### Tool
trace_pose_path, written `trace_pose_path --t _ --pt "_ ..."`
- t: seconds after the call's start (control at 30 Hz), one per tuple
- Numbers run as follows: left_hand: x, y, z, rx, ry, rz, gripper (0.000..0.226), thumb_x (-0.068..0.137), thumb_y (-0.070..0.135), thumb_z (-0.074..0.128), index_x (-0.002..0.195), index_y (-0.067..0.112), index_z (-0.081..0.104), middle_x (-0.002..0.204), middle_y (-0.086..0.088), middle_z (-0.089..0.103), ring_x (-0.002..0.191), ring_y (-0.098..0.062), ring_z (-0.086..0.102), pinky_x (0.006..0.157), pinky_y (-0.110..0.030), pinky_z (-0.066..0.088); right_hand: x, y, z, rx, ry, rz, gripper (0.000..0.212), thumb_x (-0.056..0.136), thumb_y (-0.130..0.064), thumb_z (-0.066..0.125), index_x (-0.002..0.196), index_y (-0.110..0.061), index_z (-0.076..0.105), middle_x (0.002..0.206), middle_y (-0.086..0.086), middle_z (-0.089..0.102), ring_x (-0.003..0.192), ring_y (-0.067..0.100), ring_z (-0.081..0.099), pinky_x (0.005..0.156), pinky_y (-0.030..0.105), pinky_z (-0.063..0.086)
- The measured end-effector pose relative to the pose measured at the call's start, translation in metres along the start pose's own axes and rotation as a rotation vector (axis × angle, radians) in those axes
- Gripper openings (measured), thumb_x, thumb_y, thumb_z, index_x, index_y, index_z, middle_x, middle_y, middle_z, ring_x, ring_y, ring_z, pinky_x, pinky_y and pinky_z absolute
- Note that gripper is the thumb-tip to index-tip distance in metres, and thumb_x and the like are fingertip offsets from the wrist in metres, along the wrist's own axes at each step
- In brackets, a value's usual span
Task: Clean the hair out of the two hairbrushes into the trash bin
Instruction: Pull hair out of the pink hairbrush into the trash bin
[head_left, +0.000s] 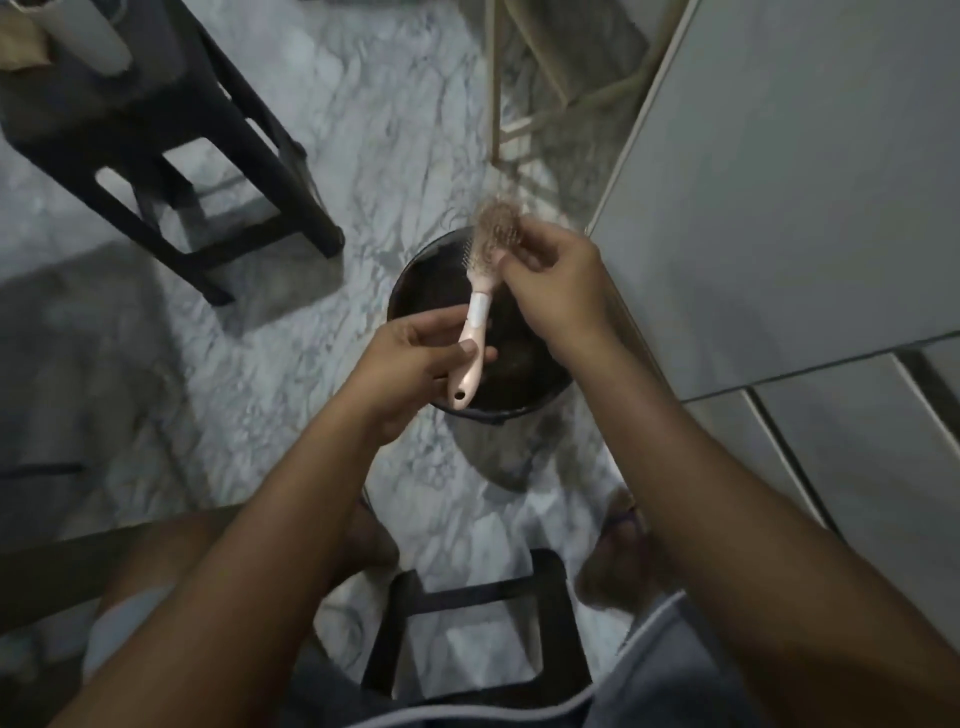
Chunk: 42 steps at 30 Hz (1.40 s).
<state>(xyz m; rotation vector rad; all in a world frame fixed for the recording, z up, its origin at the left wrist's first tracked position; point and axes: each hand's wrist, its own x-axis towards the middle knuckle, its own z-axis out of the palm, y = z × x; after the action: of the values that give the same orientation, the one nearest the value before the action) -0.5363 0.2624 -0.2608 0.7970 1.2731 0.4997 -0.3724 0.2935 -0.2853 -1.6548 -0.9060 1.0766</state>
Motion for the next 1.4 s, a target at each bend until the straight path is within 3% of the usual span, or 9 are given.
trace_pose_path --t 0.17,0.27,0.43,0.6,0.77,0.93,1.07,1.27,1.4 --pt "-0.024 -0.04 -0.017 -0.078 0.022 0.017 0.039 0.092 -0.01 0.058 0.126 0.006 0.065 0.114 -0.018 0.072 0.101 -0.027 0.074 0.077 -0.042 0.062 -0.032 0.011 0.007 -0.126 -0.129 -0.077 0.043 0.09 -0.01 0.071 0.132 -0.011 0.063 0.128 0.001 0.069 0.113 0.008 0.067 0.086 0.008 0.053" --pt "-0.05 -0.052 -0.021 -0.082 0.016 0.015 0.038 0.091 -0.011 0.058 0.123 0.007 0.065 0.115 -0.017 0.07 0.102 -0.027 0.074 0.089 -0.053 0.059 -0.056 -0.011 -0.001 -0.335 -0.246 -0.152 0.04 0.092 -0.013 0.068 0.133 -0.015 0.063 0.13 0.001 0.067 0.121 0.012 0.062 0.097 0.019 0.05" --pt "-0.067 -0.054 -0.028 -0.141 0.015 0.037 0.038 0.092 -0.013 0.055 0.125 0.004 0.061 0.118 -0.018 0.069 0.101 -0.025 0.073 0.072 -0.043 0.061 -0.071 -0.036 0.0 -0.672 -0.395 -0.33 0.042 0.091 -0.022 0.067 0.132 -0.02 0.064 0.127 -0.001 0.069 0.108 0.013 0.069 0.098 0.029 0.055" --pt "-0.03 -0.057 -0.036 -0.128 0.058 0.024 0.039 0.093 -0.012 0.053 0.126 0.007 0.059 0.114 -0.011 0.071 0.099 -0.022 0.073 0.064 -0.036 0.058 -0.05 -0.017 0.009 -0.673 -0.325 -0.329 0.036 0.092 -0.027 0.071 0.127 -0.021 0.068 0.122 -0.003 0.071 0.103 0.013 0.07 0.066 -0.008 0.04" --pt "0.028 -0.073 -0.04 -0.071 0.07 -0.056 0.038 0.093 -0.009 0.055 0.125 0.011 0.062 0.114 -0.008 0.074 0.101 -0.022 0.073 0.077 -0.041 0.058 -0.006 0.046 0.017 -0.495 -0.222 -0.27 0.03 0.088 -0.022 0.076 0.118 -0.021 0.074 0.116 -0.006 0.074 0.094 0.004 0.072 0.089 0.021 0.058" --pt "0.089 -0.083 -0.03 -0.075 0.105 -0.133 0.035 0.093 -0.007 0.058 0.12 0.014 0.064 0.114 -0.007 0.072 0.103 -0.025 0.071 0.075 -0.04 0.059 0.049 0.075 0.024 -0.654 -0.32 -0.26 0.032 0.09 -0.02 0.073 0.122 -0.016 0.071 0.12 0.003 0.072 0.108 0.013 0.068 0.097 0.022 0.052" --pt "0.115 -0.087 -0.027 -0.078 0.172 -0.177 0.025 0.096 0.003 0.059 0.116 0.017 0.065 0.111 -0.008 0.068 0.101 -0.026 0.068 0.071 -0.041 0.058 0.087 0.076 0.029 -0.832 -0.382 -0.212 0.013 0.087 -0.015 0.076 0.1 -0.016 0.079 0.1 0.001 0.077 0.093 0.012 0.071 0.086 0.02 0.053" --pt "0.121 -0.093 -0.029 -0.151 0.173 -0.236 0.019 0.099 0.009 0.056 0.116 0.012 0.063 0.112 -0.005 0.072 0.089 -0.02 0.068 0.068 -0.04 0.057 0.095 0.063 0.028 -0.773 -0.375 -0.268 0.01 0.089 -0.015 0.075 0.096 -0.019 0.08 0.073 -0.017 0.064 0.066 -0.006 0.059 0.068 -0.003 0.042" --pt "0.119 -0.097 -0.031 -0.161 0.184 -0.252 0.02 0.1 0.01 0.055 0.118 0.012 0.062 0.114 -0.004 0.072 0.092 -0.02 0.068 0.068 -0.039 0.058 0.089 0.041 0.021 -0.617 -0.292 -0.41 0.009 0.088 -0.015 0.075 0.095 -0.018 0.08 0.077 -0.014 0.069 0.065 -0.004 0.065 0.073 0.008 0.056"
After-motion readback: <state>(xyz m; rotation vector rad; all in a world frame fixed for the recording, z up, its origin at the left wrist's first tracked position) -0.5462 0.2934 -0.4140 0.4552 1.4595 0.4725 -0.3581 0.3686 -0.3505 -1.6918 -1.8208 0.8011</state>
